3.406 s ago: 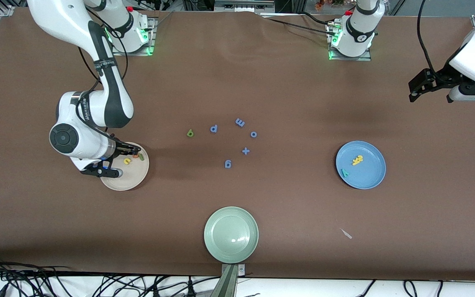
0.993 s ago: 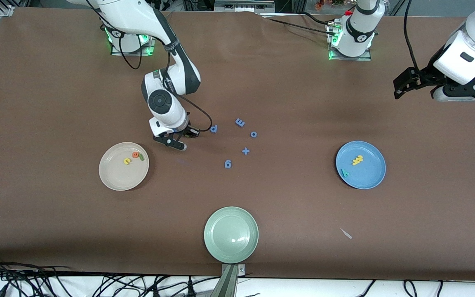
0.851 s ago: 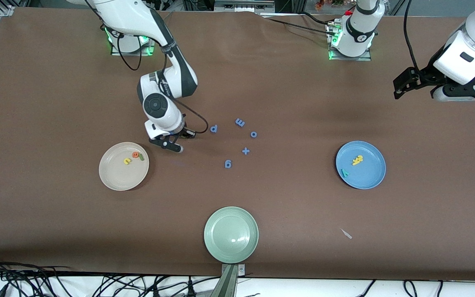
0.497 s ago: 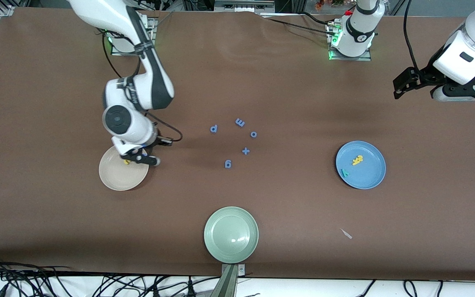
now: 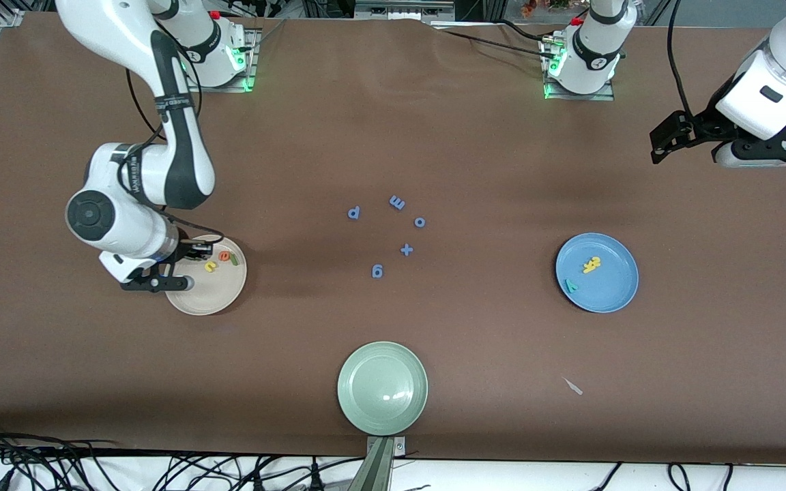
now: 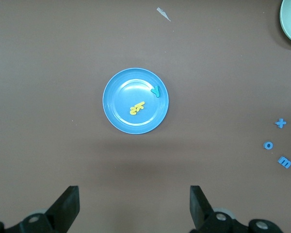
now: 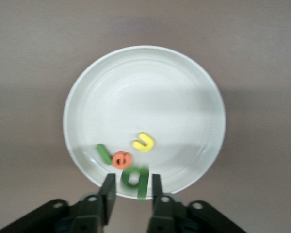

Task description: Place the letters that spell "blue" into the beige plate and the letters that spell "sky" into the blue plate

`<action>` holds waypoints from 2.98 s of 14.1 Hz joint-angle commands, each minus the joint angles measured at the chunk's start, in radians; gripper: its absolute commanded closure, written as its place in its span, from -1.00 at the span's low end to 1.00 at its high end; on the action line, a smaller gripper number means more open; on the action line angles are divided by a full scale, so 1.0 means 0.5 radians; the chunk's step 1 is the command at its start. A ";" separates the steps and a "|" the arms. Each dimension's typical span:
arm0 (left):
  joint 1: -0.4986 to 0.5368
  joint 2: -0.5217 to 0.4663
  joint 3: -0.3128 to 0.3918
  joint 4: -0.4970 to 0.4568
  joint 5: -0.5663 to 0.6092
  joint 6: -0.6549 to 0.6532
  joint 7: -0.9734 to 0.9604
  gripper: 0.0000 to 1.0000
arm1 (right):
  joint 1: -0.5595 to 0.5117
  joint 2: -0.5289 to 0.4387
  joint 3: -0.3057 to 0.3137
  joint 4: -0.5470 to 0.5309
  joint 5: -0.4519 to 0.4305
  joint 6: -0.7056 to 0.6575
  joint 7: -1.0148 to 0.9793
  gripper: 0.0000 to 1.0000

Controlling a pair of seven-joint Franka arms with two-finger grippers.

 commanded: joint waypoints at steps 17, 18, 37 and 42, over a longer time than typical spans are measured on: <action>0.000 0.019 -0.035 0.064 -0.025 -0.046 -0.016 -1.00 | -0.016 -0.005 -0.088 0.854 -0.198 -0.688 0.072 -1.00; 0.000 0.019 -0.035 0.064 -0.025 -0.046 -0.016 -1.00 | -0.010 -0.023 -0.088 0.861 -0.191 -0.694 0.072 -1.00; 0.000 0.019 -0.035 0.064 -0.025 -0.046 -0.019 -1.00 | -1.237 -0.935 1.112 0.431 -0.461 -1.031 0.096 -1.00; 0.000 0.019 -0.035 0.064 -0.025 -0.046 -0.019 -1.00 | -1.234 -0.953 1.115 0.468 -0.464 -1.065 0.096 -1.00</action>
